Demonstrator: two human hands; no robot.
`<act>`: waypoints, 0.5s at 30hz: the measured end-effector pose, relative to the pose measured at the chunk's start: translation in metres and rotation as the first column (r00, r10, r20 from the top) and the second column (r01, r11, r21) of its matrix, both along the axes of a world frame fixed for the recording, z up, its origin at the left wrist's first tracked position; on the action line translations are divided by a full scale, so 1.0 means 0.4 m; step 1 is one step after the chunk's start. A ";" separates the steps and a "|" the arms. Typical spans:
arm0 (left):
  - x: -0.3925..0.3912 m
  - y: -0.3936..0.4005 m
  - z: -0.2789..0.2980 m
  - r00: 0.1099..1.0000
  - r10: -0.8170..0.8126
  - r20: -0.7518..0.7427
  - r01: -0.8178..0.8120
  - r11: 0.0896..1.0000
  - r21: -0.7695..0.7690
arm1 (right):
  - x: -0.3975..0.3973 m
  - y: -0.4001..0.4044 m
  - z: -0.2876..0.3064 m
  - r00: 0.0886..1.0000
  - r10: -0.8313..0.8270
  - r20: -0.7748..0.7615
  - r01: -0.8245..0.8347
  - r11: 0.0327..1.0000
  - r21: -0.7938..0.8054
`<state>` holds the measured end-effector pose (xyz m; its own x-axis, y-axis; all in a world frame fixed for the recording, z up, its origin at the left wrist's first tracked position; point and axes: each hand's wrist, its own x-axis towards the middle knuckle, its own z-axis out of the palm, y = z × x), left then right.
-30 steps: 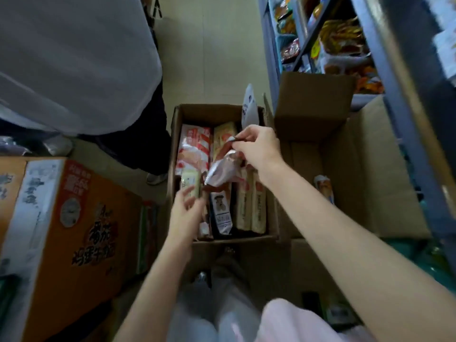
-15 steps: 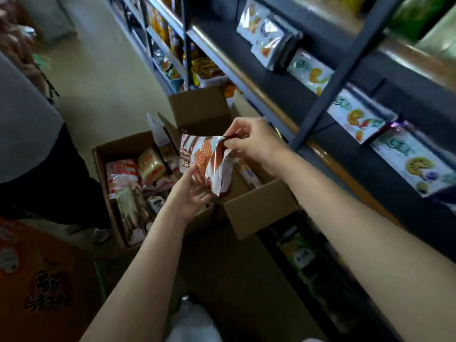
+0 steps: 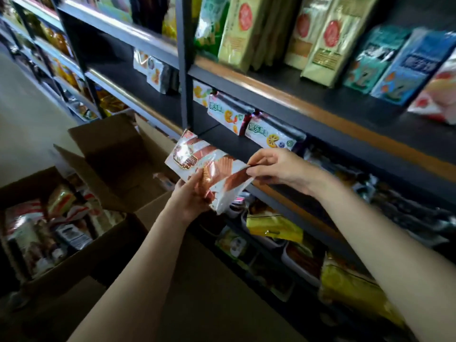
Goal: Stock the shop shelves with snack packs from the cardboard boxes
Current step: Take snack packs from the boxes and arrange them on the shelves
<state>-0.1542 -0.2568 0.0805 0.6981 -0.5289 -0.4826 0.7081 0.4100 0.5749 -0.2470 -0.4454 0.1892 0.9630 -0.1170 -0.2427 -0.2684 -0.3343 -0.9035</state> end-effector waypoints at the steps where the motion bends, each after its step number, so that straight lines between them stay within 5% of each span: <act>1: -0.022 -0.019 0.015 0.999 0.005 0.050 -0.006 1.000 0.022 | -0.033 -0.019 0.005 0.998 -0.044 -0.035 0.045 0.998 0.039; 4: -0.076 -0.043 0.031 0.986 -0.024 0.165 0.011 0.997 0.080 | -0.107 -0.046 0.004 0.981 -0.176 -0.079 0.184 0.977 0.109; 15: -0.170 -0.092 0.157 0.860 -0.281 0.426 0.232 0.959 0.165 | -0.237 -0.003 0.042 0.908 -0.420 -0.005 0.419 0.908 -0.019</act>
